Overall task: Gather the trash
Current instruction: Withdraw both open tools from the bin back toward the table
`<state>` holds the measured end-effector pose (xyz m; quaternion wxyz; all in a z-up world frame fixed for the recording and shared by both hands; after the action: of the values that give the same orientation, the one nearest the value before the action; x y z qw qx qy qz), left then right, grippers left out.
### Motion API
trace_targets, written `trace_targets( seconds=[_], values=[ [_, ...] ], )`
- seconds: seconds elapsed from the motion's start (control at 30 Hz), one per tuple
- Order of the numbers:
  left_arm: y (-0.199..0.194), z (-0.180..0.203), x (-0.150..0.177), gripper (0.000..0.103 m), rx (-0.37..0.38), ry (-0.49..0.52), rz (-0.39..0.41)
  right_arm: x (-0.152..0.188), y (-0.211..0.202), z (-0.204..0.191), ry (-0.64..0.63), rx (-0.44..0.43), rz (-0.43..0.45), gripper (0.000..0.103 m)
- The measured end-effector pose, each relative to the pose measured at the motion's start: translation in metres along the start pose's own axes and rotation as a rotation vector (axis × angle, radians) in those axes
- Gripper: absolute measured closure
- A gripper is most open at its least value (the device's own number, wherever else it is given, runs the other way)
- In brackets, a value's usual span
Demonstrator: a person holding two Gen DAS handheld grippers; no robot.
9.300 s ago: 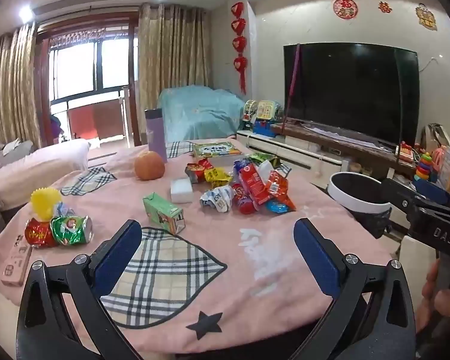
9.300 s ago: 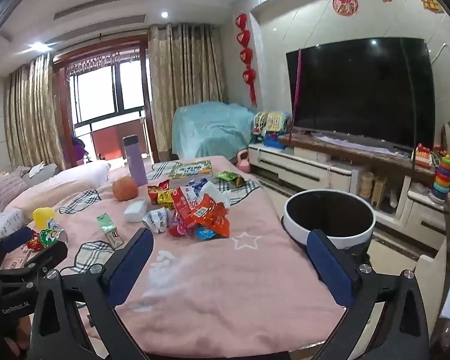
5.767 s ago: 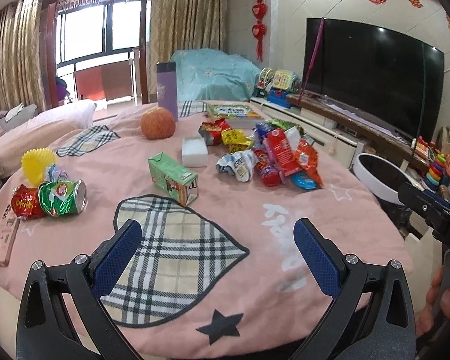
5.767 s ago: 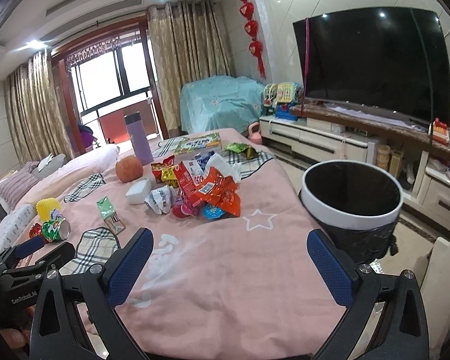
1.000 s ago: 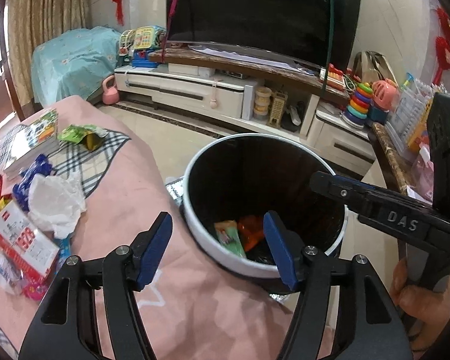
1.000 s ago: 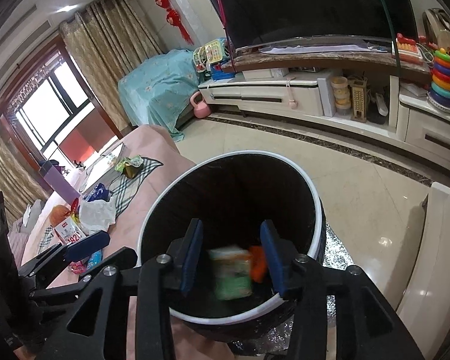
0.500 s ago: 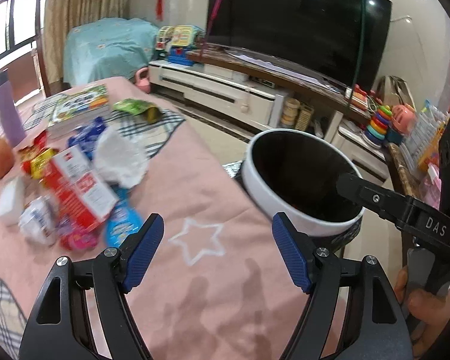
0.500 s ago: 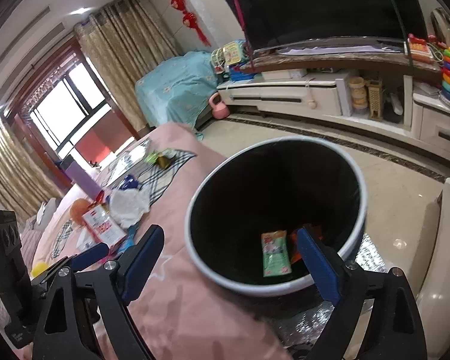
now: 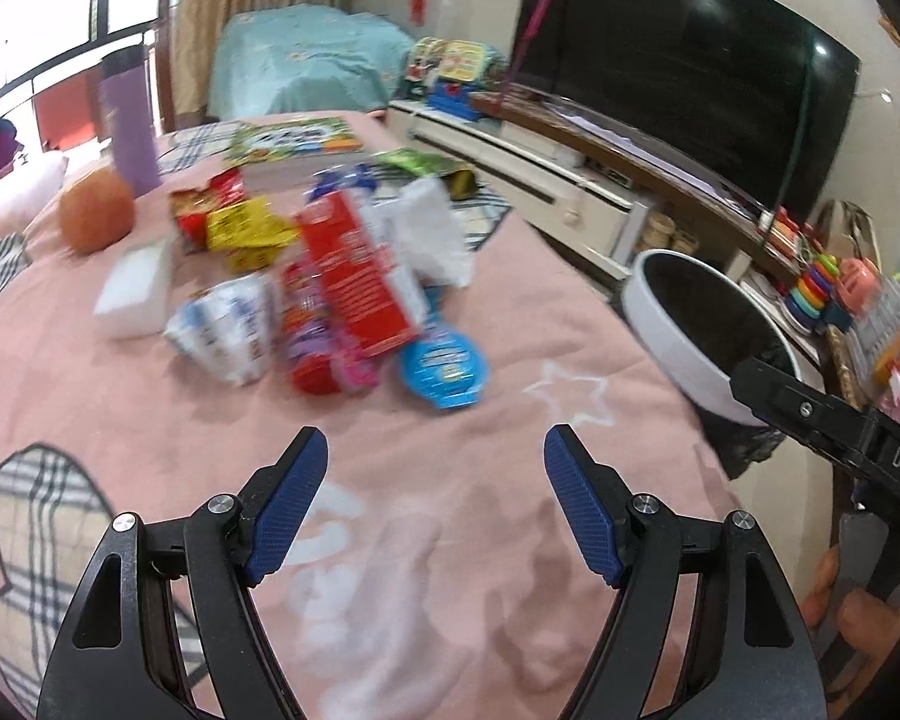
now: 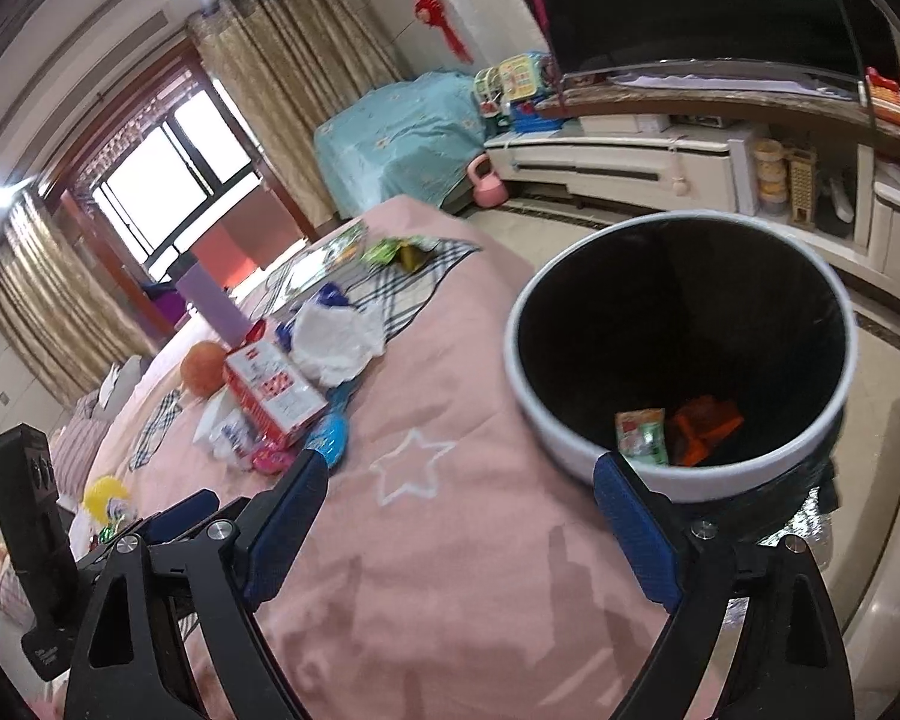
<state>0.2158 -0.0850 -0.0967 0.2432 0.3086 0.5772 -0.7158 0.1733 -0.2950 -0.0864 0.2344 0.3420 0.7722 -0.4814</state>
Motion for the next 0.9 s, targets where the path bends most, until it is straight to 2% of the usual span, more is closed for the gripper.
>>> trace_targets(
  seconds=[0.47,0.9],
  values=[
    [-0.004,-0.063,0.013,0.026,-0.065,-0.106,-0.017,0.026,0.027,-0.048,-0.075,-0.044,-0.070,0.011],
    [0.003,-0.097,0.014,0.026,-0.102,-0.161,-0.048,0.037,0.051,-0.077,-0.141,-0.067,-0.109,0.011]
  ],
)
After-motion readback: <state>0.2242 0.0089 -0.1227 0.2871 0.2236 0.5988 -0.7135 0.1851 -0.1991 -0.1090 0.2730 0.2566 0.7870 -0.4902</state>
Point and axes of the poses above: each gripper's, at about its wrist camera, not at the fingertips, and y roughly the way its jaws point, z to its right, x to its underside, the point moved 6 cm from there along y, roughly the way its jaws point, and after that the axes turned 3 degrees about z, right-handed, at the moved point
